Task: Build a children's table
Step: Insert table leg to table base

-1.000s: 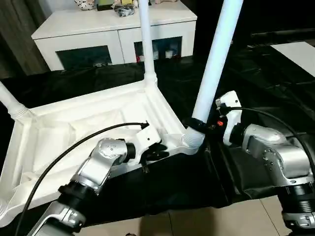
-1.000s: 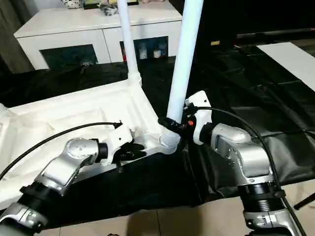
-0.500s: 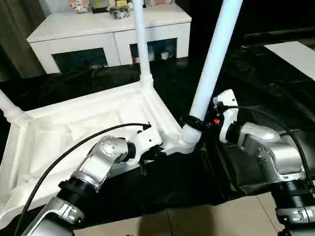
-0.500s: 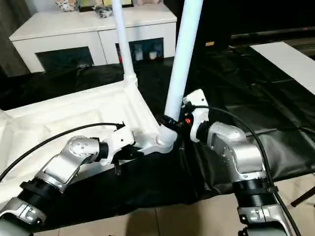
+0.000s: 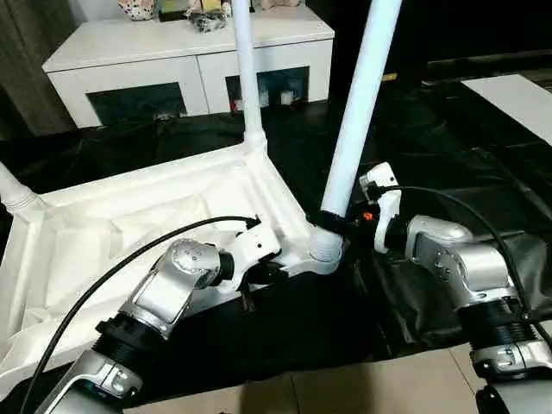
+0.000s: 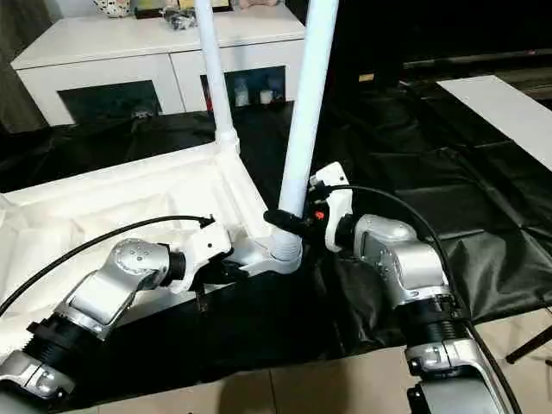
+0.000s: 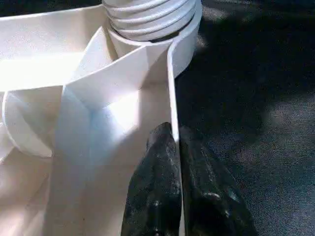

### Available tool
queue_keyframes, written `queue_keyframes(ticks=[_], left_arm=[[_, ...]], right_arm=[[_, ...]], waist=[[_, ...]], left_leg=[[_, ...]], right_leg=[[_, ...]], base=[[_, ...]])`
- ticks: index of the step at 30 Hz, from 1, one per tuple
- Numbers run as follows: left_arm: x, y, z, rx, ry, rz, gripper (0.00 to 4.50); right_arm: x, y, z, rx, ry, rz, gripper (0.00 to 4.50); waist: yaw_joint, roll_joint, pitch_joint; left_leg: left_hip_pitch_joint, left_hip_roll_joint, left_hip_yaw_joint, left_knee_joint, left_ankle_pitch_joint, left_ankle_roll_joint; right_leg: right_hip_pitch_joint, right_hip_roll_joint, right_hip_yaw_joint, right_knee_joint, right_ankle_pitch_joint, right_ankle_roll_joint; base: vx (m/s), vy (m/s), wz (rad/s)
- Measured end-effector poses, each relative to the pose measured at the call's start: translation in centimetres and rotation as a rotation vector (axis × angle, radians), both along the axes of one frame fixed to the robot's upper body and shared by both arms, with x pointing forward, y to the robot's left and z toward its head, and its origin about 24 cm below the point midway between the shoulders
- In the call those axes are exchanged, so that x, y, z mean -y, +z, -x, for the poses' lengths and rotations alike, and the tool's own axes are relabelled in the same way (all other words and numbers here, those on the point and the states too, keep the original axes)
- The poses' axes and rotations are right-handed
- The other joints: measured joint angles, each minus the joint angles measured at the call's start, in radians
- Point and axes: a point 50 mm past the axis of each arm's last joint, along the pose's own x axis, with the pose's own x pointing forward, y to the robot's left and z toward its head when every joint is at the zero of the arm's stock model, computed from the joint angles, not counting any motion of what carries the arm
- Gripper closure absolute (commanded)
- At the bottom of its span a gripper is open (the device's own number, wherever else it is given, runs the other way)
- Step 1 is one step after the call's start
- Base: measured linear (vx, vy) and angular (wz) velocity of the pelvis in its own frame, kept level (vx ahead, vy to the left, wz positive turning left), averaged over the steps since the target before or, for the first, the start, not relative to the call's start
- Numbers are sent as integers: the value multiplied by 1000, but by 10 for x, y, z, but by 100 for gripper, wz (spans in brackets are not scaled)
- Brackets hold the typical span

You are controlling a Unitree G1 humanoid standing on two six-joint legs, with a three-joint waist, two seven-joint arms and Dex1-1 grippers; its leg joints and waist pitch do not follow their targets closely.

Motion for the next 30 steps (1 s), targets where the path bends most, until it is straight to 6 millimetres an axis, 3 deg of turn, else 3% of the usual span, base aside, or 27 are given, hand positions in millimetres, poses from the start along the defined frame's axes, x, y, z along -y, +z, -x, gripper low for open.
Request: queue_keyframes(ticks=[10,21,30], left_arm=[[0,0,-1,7,16,-3,450],[1,-3,0,11,39,7,450],[2,-4,0,13,34,10,450]], right_arm=[[1,-6,-4,-5,-24,-40,264],[10,-22,11,32,-128,-145,264],[1,-12,23,189,6,109,265]], waist=[[-2,-3,0],[-1,1,-2],[-2,2,-3]], left_leg=[[1,0,0,0,0,0],[3,0,0,-1,0,0],[5,-1,0,-2,0,0]], right_leg=[[0,0,0,0,-2,3],[2,0,0,-1,-2,3],[4,0,0,-2,-3,4]], base=[[0,0,0],[0,0,0],[0,0,0]])
